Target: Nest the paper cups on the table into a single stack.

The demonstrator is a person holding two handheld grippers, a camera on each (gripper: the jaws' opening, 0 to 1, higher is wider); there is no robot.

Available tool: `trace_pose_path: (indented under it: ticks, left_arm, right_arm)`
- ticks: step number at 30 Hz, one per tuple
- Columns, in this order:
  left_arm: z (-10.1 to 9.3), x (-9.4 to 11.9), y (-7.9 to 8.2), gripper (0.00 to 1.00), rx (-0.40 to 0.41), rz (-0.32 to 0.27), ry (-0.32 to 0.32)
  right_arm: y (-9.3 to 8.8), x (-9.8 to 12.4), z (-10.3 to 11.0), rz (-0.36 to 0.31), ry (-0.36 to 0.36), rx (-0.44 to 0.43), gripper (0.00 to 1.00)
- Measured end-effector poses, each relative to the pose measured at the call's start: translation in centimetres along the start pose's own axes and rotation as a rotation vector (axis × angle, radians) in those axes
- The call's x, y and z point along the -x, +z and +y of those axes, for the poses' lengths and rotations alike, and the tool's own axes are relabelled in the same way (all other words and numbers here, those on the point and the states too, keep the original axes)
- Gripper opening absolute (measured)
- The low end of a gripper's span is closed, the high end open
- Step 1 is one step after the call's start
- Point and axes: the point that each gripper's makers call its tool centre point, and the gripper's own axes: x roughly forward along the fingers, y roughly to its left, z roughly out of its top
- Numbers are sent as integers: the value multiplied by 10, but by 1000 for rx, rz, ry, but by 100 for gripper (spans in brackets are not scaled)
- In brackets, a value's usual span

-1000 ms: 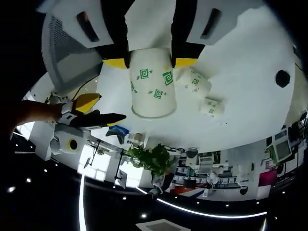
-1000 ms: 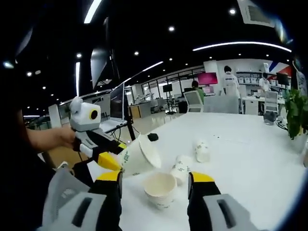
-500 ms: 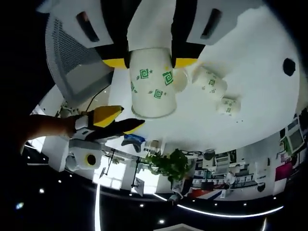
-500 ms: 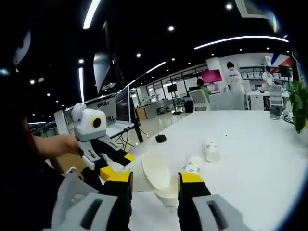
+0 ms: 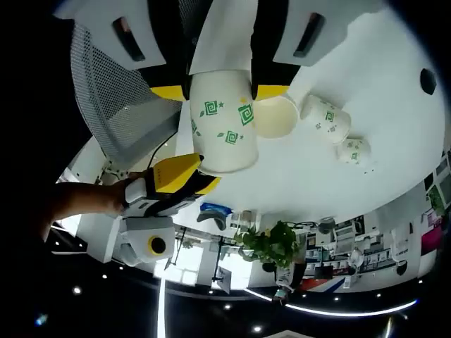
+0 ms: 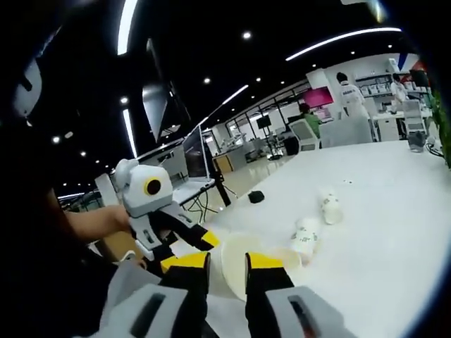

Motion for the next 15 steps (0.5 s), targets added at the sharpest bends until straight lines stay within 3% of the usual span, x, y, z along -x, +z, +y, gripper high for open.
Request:
trace_pose_path:
  ticks: [15]
  left_arm:
    - [-1, -4, -5, 33, -25, 8, -28]
  right_arm:
    - [1, 2, 8, -10, 49, -116, 2]
